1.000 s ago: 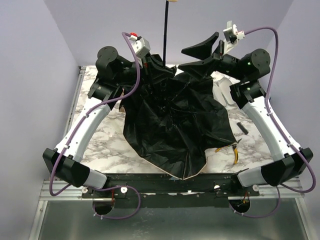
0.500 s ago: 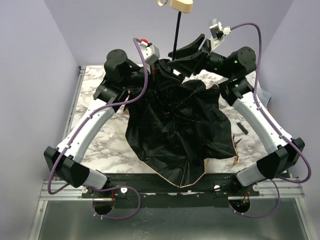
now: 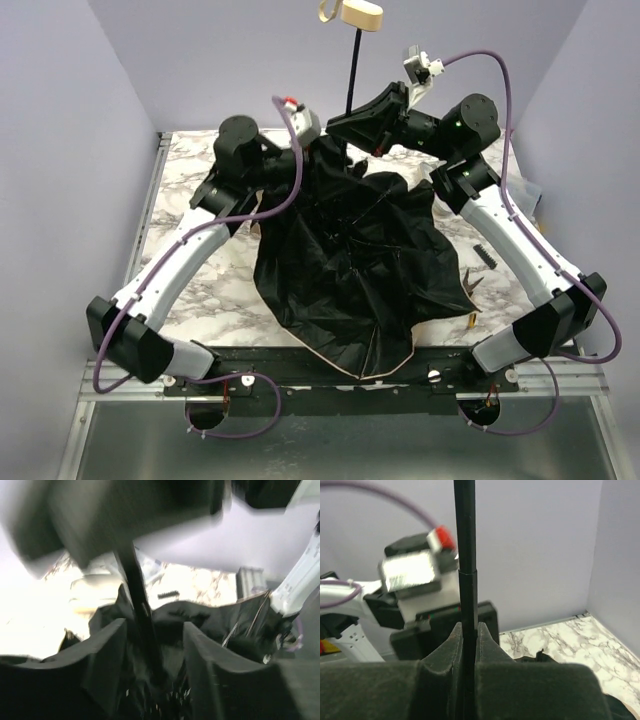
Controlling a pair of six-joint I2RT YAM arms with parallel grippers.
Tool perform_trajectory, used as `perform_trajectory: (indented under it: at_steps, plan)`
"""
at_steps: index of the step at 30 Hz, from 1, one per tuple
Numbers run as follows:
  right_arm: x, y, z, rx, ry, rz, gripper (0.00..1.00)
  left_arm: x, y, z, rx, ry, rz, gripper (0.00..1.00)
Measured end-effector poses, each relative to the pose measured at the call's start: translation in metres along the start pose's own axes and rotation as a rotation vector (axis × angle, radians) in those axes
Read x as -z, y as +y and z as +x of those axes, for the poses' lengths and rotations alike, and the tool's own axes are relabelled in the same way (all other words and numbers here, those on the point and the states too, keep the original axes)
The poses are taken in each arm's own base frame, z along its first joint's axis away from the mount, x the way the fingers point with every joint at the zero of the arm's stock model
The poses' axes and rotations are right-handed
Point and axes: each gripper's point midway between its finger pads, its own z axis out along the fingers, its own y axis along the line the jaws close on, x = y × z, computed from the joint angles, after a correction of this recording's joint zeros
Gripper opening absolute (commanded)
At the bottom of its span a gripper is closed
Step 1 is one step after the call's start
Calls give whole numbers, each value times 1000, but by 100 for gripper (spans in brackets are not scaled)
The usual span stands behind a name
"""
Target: Open the umbrella
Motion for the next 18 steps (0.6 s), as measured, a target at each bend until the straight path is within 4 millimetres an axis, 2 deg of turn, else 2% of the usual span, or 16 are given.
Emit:
perform_trajectory:
  at_steps: [5, 10, 13, 15, 18]
  plan:
    - [1, -10, 4, -19, -8, 47, 0, 27, 4, 58, -64, 73, -64, 70]
    - [1, -13, 6, -27, -7, 59, 0, 42, 18, 95, -129, 133, -118, 70]
    - [1, -13, 6, -25, -7, 60, 0, 59, 32, 116, -134, 167, -167, 74]
    - [1, -13, 8, -25, -2, 62, 0, 73, 42, 125, -128, 180, -207, 89]
    - [1, -14, 9, -16, 1, 65, 0, 96, 58, 132, -121, 193, -278, 98]
